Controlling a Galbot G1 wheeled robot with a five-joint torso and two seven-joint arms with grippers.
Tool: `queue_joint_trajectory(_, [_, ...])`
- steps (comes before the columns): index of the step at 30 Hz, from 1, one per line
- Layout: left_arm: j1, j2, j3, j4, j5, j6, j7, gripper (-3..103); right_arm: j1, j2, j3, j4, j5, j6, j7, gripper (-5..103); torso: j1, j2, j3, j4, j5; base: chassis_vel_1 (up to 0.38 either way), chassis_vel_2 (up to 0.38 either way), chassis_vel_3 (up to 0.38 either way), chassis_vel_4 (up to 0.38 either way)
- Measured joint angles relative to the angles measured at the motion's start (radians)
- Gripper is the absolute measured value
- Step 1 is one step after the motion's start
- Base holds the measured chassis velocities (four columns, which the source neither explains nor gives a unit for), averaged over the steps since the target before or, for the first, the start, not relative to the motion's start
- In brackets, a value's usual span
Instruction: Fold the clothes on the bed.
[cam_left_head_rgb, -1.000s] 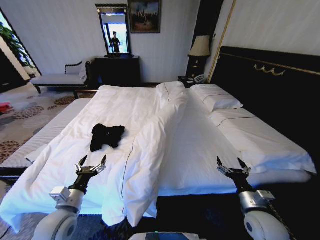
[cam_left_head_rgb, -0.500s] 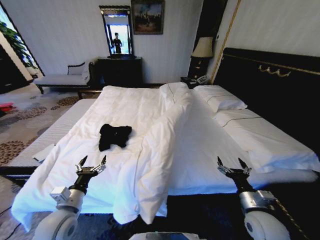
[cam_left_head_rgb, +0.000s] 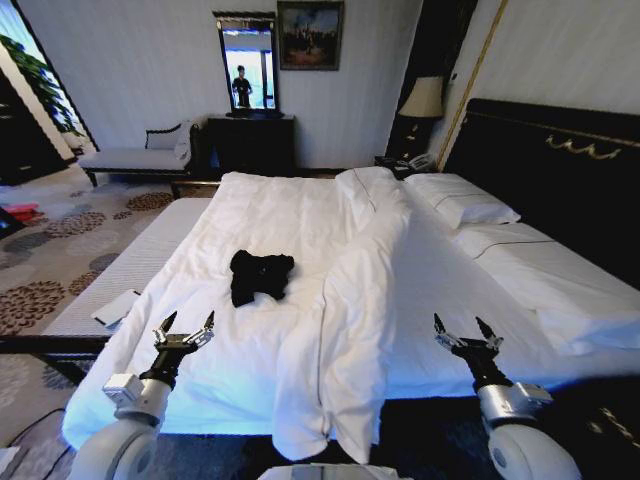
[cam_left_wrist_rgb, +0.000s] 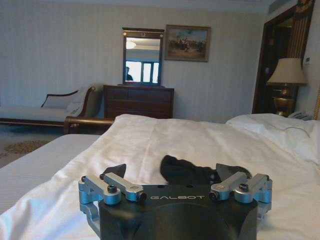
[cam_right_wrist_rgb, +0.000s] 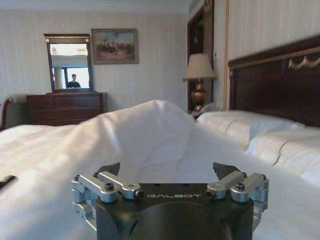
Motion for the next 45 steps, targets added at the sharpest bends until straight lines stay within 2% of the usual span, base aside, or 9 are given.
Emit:
queue_joint_trajectory(4, [0.006,-0.003,-0.005,0.001,-0.001,-0.003,0.0,100,-0.049,0.014,-0.027,0.126,0.146,-0.086,0.04,100,0.0,0.0,0.0,0.0003,0.0,0.012,0.042,-0.006,-0.03])
queue_joint_trajectory(8, [0.013,-0.006,-0.011,0.002,-0.003,-0.008,0.003,100,-0.088,0.029,-0.062,0.207,0.225,-0.155,0.059,100,-0.001,0.0,0.0,-0.0001,0.0005,0.0,0.0,0.0,0.0])
queue_joint_trajectory(12, [0.016,-0.006,-0.015,0.006,-0.004,-0.011,0.005,100,-0.117,0.028,-0.099,0.212,0.209,-0.202,0.056,100,0.0,0.0,0.0,0.0,0.0006,0.0,0.0,0.0,0.0])
queue_joint_trajectory(18, [0.016,-0.006,-0.018,0.009,-0.008,-0.012,0.007,100,-0.12,0.001,-0.145,0.212,0.148,-0.225,0.046,100,0.0,0.0,0.0,0.0001,0.0002,0.0,0.0,0.0,0.0])
queue_joint_trajectory(22, [0.019,-0.005,-0.022,0.009,-0.01,-0.012,0.007,100,-0.129,-0.05,-0.182,0.209,0.167,-0.256,0.048,100,0.0,0.0,0.0,0.0001,0.0006,0.0,0.0,0.0,0.0])
queue_joint_trajectory(26, [0.02,-0.007,-0.022,0.007,-0.01,-0.012,0.006,100,-0.134,-0.094,-0.202,0.203,0.134,-0.26,0.041,100,0.0,0.0,0.0,0.0,0.0004,0.0,0.0,0.0,0.0])
queue_joint_trajectory(31, [0.022,-0.011,-0.022,0.006,-0.007,-0.012,0.004,100,-0.118,-0.142,-0.225,0.177,0.152,-0.267,0.039,100,0.0,0.0,0.0,0.0001,0.0003,0.0,0.0,0.0,0.0])
queue_joint_trajectory(34, [0.02,-0.013,-0.034,0.006,-0.006,-0.009,-0.004,100,-0.061,-0.188,-0.275,0.1,0.168,-0.275,0.05,100,0.0,0.0,0.0,0.0002,0.0004,0.0,0.0,0.0,0.0])
queue_joint_trajectory(45, [0.043,-0.025,-0.046,0.0,-0.003,-0.01,-0.002,100,-0.018,-0.205,-0.324,0.025,0.139,-0.279,0.062,100,0.0,0.0,0.0,0.0001,0.0003,0.0,0.0,0.0,0.0])
